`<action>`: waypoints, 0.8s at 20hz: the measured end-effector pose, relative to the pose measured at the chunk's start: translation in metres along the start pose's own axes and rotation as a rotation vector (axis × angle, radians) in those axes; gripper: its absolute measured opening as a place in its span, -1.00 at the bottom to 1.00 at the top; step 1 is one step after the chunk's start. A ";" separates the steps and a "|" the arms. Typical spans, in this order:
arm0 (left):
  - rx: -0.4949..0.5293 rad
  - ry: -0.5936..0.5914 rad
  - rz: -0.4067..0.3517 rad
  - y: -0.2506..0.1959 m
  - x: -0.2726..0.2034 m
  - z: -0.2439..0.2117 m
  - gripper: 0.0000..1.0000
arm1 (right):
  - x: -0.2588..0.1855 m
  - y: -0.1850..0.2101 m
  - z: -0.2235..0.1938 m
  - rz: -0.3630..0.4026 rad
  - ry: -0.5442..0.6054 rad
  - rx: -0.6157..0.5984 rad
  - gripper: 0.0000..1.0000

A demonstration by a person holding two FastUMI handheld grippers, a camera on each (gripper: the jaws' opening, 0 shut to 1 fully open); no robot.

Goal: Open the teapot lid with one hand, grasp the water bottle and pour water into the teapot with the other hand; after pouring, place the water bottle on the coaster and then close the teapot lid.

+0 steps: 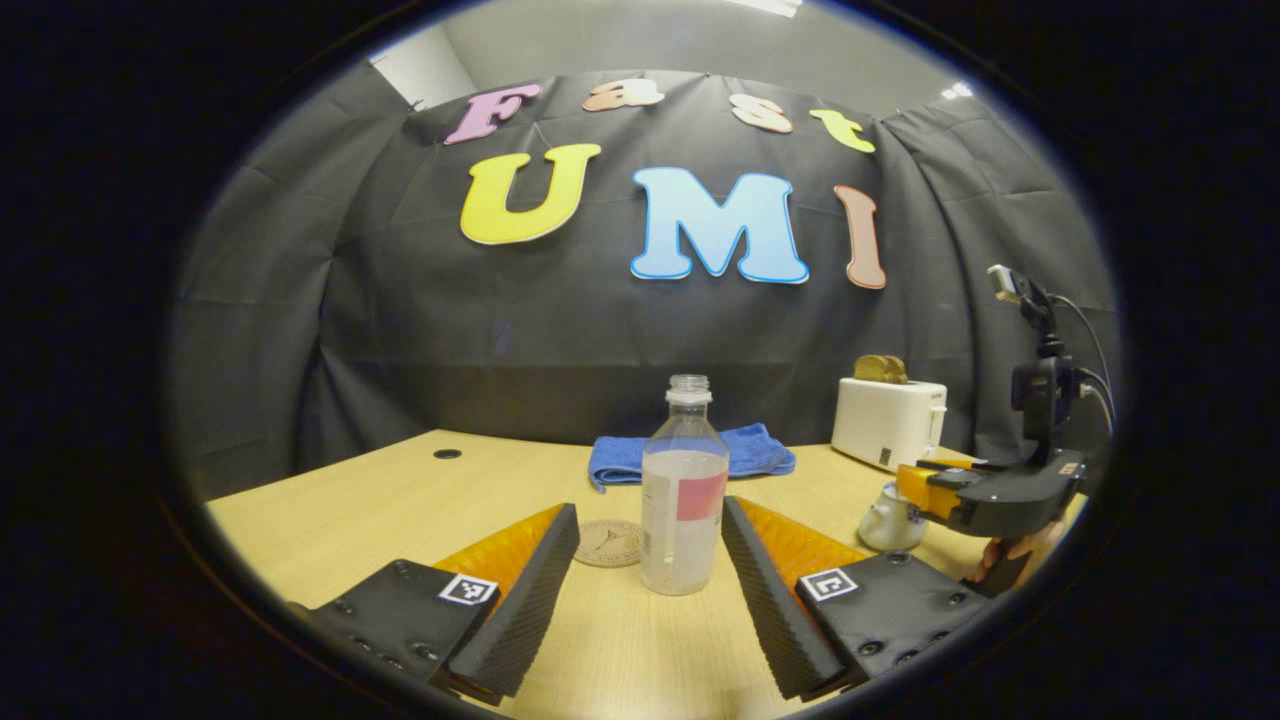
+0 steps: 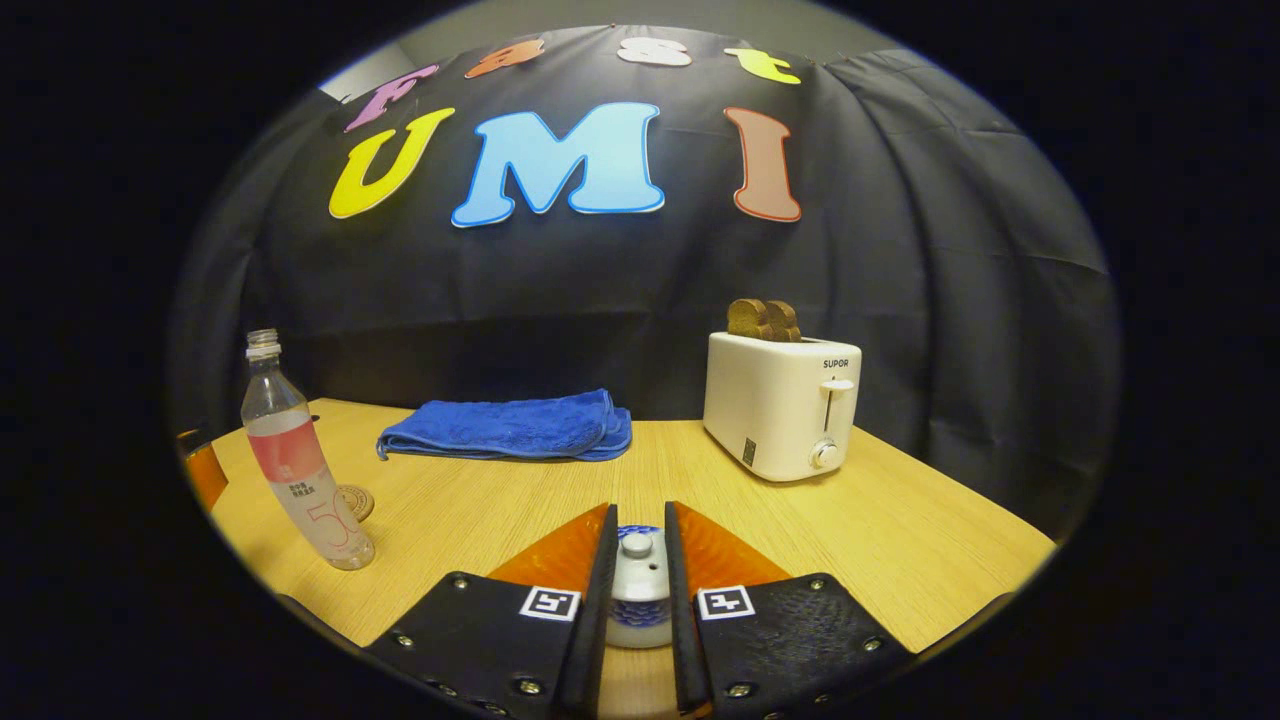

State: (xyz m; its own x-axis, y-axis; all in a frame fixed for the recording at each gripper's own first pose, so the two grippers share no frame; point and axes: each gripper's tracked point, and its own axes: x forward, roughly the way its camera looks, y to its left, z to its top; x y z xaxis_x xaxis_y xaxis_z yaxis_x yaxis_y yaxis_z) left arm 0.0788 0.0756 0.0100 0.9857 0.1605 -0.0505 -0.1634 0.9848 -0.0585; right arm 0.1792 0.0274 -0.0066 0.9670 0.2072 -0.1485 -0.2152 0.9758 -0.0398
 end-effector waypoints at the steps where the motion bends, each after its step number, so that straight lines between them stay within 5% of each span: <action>1: -0.002 0.005 -0.006 -0.002 0.003 -0.003 1.00 | 0.005 -0.004 -0.001 -0.011 -0.001 -0.007 -0.47; 2: -0.004 0.014 -0.012 -0.004 0.004 -0.006 1.00 | 0.001 0.000 0.001 -0.015 0.004 -0.005 -0.84; 16: -0.057 0.042 -0.051 -0.018 0.042 -0.016 1.00 | -0.046 0.013 0.038 0.043 -0.129 -0.036 -0.84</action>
State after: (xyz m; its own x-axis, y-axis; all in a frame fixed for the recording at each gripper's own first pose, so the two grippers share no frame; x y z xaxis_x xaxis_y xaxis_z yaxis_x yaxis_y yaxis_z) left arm 0.1227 0.0640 -0.0072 0.9905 0.1059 -0.0874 -0.1159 0.9861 -0.1188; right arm 0.1366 0.0337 0.0372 0.9659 0.2579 -0.0223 -0.2588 0.9633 -0.0715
